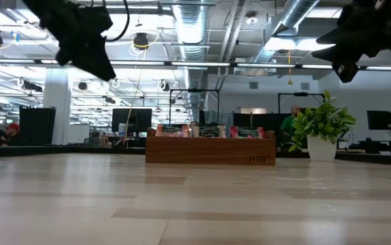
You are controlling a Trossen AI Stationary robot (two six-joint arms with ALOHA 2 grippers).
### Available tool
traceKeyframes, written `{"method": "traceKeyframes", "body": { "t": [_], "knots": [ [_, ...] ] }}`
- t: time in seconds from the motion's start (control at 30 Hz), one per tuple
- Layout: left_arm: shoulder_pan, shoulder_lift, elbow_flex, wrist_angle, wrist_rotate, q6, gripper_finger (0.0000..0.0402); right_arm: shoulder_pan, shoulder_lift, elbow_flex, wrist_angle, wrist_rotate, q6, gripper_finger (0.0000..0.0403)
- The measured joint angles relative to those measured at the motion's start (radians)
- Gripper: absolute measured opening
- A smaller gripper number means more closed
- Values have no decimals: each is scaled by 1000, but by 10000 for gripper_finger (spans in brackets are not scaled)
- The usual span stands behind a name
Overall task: Pick & Place Tea
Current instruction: Return to Home Position
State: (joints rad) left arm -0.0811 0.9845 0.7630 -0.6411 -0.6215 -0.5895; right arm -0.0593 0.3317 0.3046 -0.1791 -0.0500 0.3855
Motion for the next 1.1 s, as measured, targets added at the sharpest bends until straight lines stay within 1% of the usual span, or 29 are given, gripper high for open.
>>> {"method": "traceKeyframes", "body": {
  "t": [0.2, 0.27, 0.37, 0.47, 0.57, 0.63, 0.7, 0.83, 0.93, 1.03, 1.1],
  "knots": [
    [0, -62, -169, 270, 62, 50, 124, -1, 0, 0, 0, -4, 120, 118],
    [4, -78, -206, 323, 72, 65, 124, -1, 0, 0, 0, -4, 146, 118],
    [16, -103, -247, 379, 74, 76, 124, 1, 0, 0, 0, -5, 140, 118],
    [28, -135, -274, 398, 75, 77, 124, 7, 0, 0, 5, -32, 79, 118],
    [39, -183, -300, 427, 84, 82, 124, 14, 0, 0, 70, -76, -24, 118],
    [43, -224, -327, 440, 87, 80, 124, 13, -9, 1, 112, -124, -83, 118],
    [49, -271, -350, 439, 87, 80, 124, 12, -31, 1, 108, -166, -102, 118],
    [49, -373, -391, 444, 73, 80, 124, 13, -90, 1, 79, -166, -101, 118],
    [49, -435, -424, 453, 59, 80, 124, 13, -131, 1, 84, -153, -144, 118],
    [49, -478, -467, 516, 58, 78, 124, 13, -168, 1, 75, -154, -149, 118],
    [49, -499, -498, 548, 58, 75, 124, 13, -188, -22, 108, -156, -153, 118]
  ]
}}
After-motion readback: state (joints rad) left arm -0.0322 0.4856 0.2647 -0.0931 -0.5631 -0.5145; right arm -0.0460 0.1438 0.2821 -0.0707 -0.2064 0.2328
